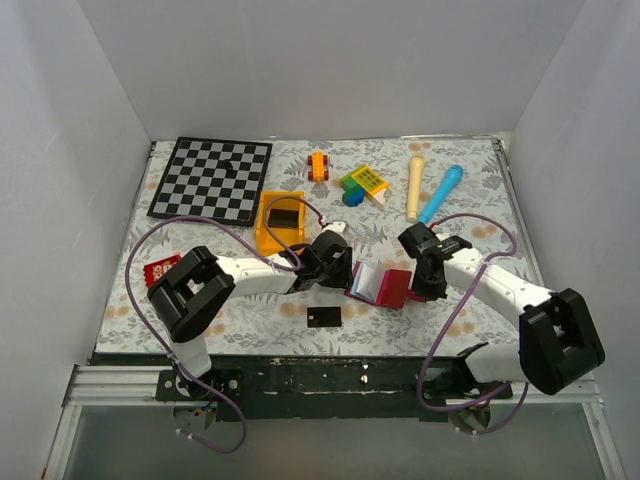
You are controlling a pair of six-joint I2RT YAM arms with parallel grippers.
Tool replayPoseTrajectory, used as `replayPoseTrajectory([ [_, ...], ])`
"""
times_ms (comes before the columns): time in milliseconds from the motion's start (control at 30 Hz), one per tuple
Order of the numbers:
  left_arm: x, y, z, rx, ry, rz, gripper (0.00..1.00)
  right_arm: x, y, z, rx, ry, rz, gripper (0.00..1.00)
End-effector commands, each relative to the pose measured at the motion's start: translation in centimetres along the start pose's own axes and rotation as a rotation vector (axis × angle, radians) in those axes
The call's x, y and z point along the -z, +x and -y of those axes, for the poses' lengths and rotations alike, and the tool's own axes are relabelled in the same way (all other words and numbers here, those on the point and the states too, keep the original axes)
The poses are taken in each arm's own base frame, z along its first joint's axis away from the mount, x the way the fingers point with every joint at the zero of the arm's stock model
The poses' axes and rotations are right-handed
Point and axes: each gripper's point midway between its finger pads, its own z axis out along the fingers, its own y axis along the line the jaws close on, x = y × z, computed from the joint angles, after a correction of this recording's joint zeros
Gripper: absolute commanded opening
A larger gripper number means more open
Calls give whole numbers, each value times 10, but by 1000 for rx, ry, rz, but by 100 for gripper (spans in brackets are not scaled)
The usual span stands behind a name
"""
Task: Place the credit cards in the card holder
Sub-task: Open the card holder at the center of the board.
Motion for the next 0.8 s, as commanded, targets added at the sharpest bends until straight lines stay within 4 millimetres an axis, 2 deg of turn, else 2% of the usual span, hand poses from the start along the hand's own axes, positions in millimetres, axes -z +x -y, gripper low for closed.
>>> replayPoseTrajectory([
  [0,3,-16,-1,-21,-28,39,38,-3,-1,20,-19,100,21,1],
  [500,-14,-2,-6,-52,-40,-21,36,-19,9,23,-4,153,-40,1],
  [667,-11,-7,6,-48,13,-9,37,-19,10,19,-11,131,-46,2],
  [767,-12,-7,12,-58,33,-7,38,-16,9,15,-20,103,-40,5],
])
